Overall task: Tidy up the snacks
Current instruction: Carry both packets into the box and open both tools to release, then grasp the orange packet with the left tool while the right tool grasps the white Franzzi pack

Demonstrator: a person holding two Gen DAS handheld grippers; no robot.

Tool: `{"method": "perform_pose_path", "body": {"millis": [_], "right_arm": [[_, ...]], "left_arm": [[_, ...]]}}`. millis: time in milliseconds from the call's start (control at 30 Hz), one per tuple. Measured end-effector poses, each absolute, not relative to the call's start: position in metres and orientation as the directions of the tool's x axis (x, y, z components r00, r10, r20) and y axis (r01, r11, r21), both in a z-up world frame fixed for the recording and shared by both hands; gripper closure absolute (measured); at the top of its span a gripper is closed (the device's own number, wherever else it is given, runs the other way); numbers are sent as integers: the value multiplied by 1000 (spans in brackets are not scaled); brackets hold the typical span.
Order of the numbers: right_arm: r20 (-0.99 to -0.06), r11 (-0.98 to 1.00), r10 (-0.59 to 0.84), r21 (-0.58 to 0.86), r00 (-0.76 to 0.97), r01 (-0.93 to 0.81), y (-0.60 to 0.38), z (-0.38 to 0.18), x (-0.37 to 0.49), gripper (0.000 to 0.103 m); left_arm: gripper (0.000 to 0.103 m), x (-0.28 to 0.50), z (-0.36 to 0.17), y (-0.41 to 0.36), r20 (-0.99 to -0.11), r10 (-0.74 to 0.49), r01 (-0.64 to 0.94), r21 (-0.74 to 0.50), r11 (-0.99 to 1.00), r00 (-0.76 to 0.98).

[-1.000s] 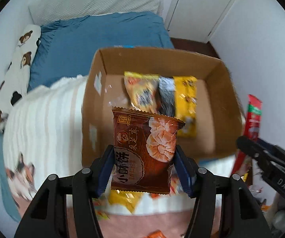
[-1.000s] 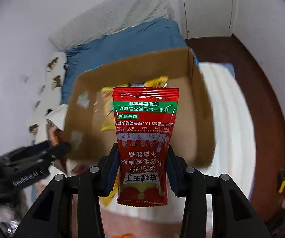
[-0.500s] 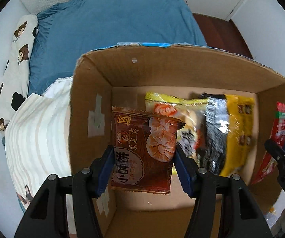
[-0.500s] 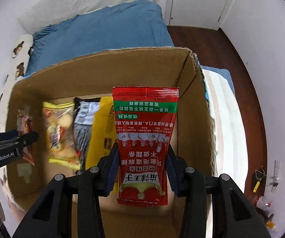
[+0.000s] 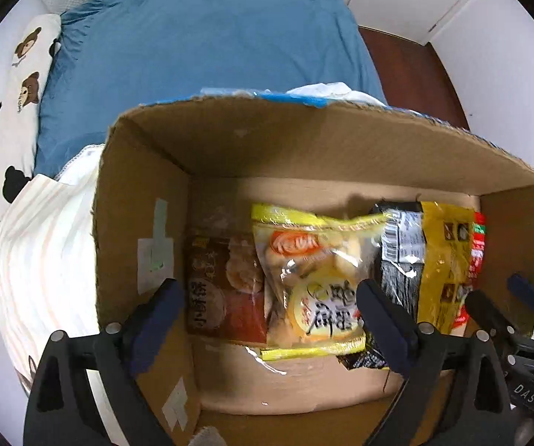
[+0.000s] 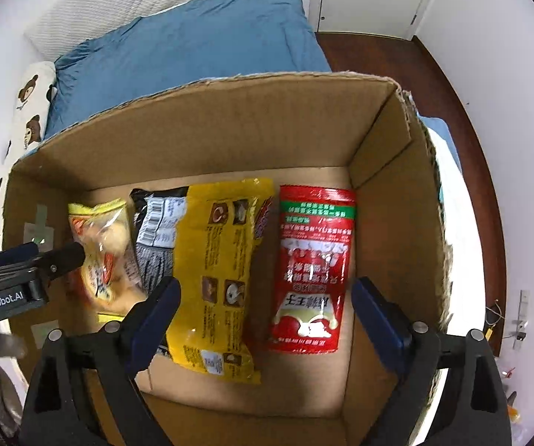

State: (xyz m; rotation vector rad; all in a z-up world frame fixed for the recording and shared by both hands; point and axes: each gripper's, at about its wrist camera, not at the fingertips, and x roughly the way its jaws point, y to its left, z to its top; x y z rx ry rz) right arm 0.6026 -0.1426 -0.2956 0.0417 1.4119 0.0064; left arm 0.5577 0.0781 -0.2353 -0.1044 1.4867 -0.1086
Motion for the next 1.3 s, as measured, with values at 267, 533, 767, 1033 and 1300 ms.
{"method": "perform_pose_path", "body": {"millis": [267, 533, 767, 1033, 1300], "right_arm": [[-974, 997, 73, 80, 213, 25, -142, -279, 567, 7], [-952, 997, 77, 82, 297, 5, -138, -255, 511, 7], [-918, 996, 83, 79, 388, -26, -130, -218, 455, 7], [-863, 994, 104, 99, 494, -35, -130, -163, 394, 7], [-859, 985, 151, 175, 489, 3, -150, -151, 327, 7]], "left_arm": [[7, 516, -210, 80, -975, -152, -26, -159, 987, 161], [7, 442, -165, 79, -936, -135, -18, -149, 989, 326], [7, 385, -125, 77, -889, -126, 9, -136, 991, 440], [7, 323, -78, 72, -831, -137, 43, -135, 990, 539], [7, 260, -71, 72, -825, -131, 32, -136, 990, 550]]}}
